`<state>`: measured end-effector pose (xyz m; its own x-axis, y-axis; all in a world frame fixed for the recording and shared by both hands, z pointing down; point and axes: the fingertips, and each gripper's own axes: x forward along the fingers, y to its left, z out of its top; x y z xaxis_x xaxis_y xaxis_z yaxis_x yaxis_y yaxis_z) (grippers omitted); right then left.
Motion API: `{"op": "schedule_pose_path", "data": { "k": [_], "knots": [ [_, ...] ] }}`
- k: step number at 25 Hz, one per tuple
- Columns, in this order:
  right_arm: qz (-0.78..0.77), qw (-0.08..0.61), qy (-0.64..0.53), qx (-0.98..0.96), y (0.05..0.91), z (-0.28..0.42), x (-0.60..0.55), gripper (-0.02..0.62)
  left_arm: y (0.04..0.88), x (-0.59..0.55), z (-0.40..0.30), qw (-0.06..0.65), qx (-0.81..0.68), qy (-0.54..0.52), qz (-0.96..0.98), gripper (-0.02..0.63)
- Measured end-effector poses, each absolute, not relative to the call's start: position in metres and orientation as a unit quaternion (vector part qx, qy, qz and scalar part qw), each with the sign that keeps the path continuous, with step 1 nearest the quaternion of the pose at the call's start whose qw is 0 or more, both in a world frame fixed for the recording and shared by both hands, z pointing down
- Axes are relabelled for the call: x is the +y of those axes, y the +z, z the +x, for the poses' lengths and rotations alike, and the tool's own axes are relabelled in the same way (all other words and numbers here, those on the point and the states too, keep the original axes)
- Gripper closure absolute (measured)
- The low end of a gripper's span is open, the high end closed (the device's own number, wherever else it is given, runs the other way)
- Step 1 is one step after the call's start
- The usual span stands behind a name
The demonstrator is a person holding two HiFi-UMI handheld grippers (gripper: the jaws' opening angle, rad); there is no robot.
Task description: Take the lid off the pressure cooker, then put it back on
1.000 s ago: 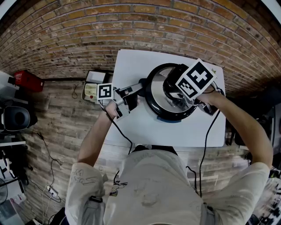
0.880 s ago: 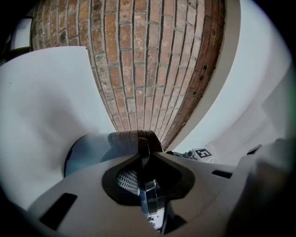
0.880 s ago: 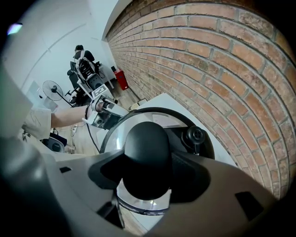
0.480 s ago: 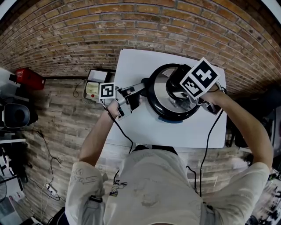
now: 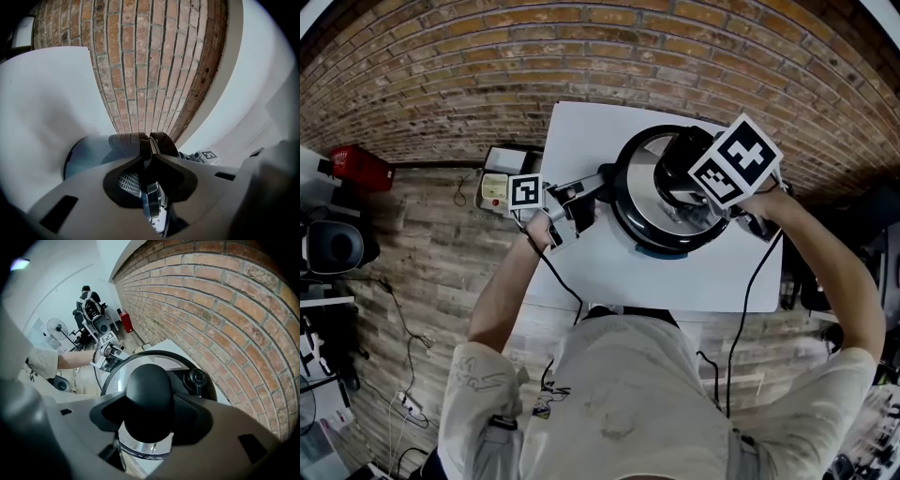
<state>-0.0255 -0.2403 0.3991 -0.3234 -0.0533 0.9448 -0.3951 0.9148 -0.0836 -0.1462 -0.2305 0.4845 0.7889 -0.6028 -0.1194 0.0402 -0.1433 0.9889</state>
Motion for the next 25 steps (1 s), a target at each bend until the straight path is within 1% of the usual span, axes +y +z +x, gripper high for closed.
{"op": "schedule_pose_path", "data": {
  "k": [9,17,25],
  "knots": [
    [0.146,0.556,0.141,-0.806,0.369,-0.021,-0.246,0.304,0.483,-0.230,-0.146,0.623,-0.198,-0.258,0.712,0.532],
    [0.152,0.554,0.140,-0.806,0.368,-0.015,-0.245,0.304,0.484,-0.230,-0.145,0.624,-0.199,-0.259,0.710,0.532],
    [0.189,0.545,0.172,-0.798,0.366,0.027,-0.250,0.304,0.484,-0.230,-0.148,0.627,-0.194,-0.270,0.704,0.532]
  ]
}}
